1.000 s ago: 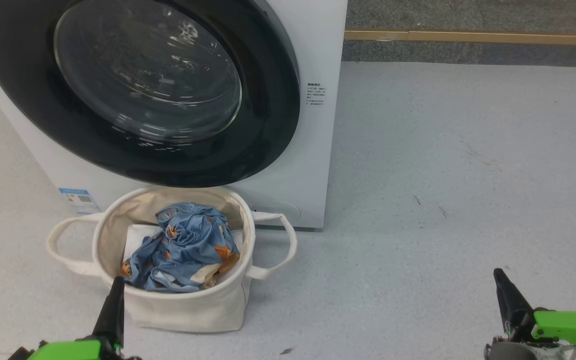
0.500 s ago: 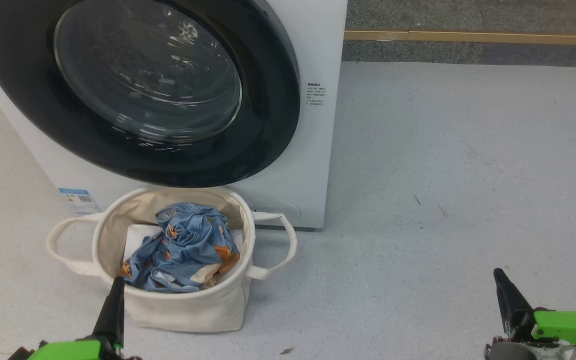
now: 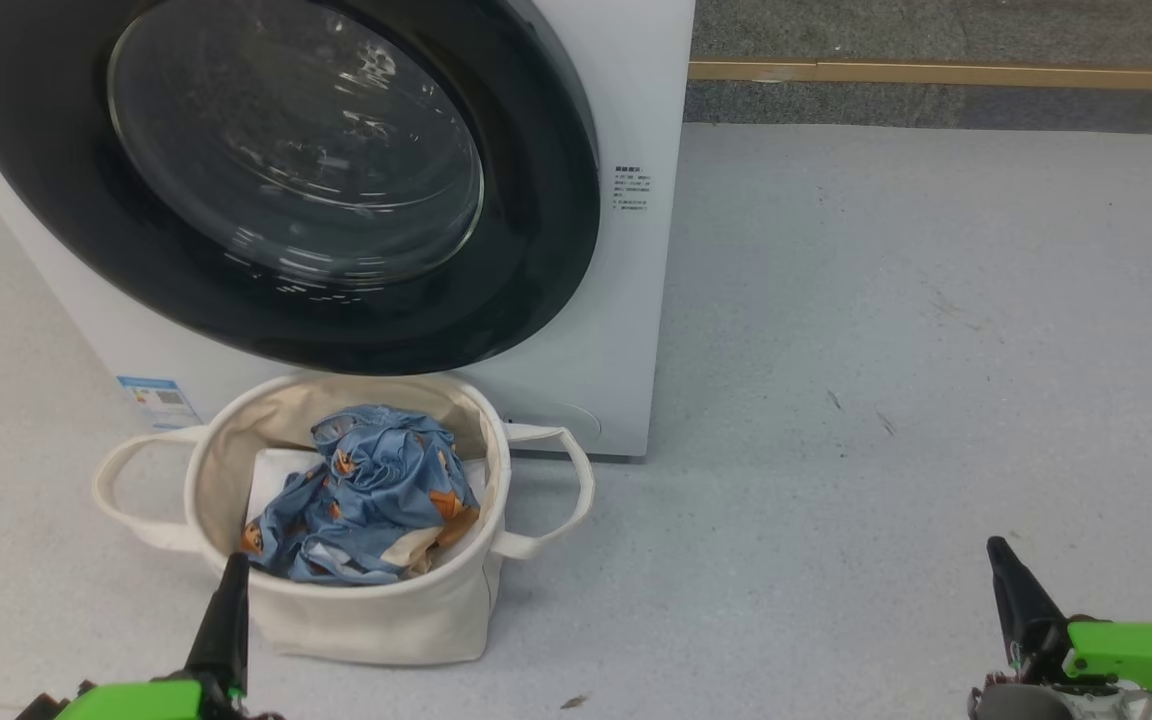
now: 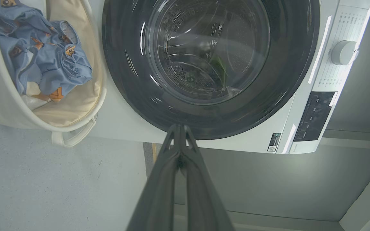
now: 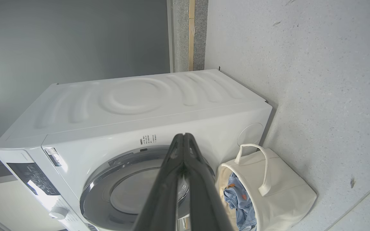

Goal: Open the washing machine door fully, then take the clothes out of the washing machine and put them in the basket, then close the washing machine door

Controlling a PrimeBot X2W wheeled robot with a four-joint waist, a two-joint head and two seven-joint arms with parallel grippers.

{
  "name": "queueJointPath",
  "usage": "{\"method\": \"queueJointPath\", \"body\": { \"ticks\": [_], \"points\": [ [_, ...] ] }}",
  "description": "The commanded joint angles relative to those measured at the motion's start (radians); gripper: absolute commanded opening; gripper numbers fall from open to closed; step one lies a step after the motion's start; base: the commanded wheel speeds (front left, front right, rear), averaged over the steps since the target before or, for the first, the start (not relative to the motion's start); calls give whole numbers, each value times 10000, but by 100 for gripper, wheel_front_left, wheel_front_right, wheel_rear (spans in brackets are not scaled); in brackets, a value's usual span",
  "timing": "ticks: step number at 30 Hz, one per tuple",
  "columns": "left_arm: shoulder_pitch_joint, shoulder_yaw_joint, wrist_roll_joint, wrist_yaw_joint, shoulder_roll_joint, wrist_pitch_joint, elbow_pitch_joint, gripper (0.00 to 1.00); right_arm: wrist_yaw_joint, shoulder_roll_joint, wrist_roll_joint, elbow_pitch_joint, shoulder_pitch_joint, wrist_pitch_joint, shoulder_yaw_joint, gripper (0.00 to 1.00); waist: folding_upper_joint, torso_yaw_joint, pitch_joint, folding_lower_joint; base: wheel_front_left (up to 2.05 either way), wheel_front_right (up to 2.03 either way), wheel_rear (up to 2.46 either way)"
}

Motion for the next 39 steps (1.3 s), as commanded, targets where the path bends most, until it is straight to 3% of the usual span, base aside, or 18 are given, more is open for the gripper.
{"method": "queueJointPath", "body": {
  "ticks": [1,39],
  "points": [
    [-439,340,-34,13,49,82,-362,0,0,-62,54,-376,-499,75,185,0,-1,0,0,0,0,0,0],
    [-439,338,-35,13,49,81,-362,0,0,-62,55,-376,-499,74,186,0,-1,0,0,0,0,0,0]
  ]
}}
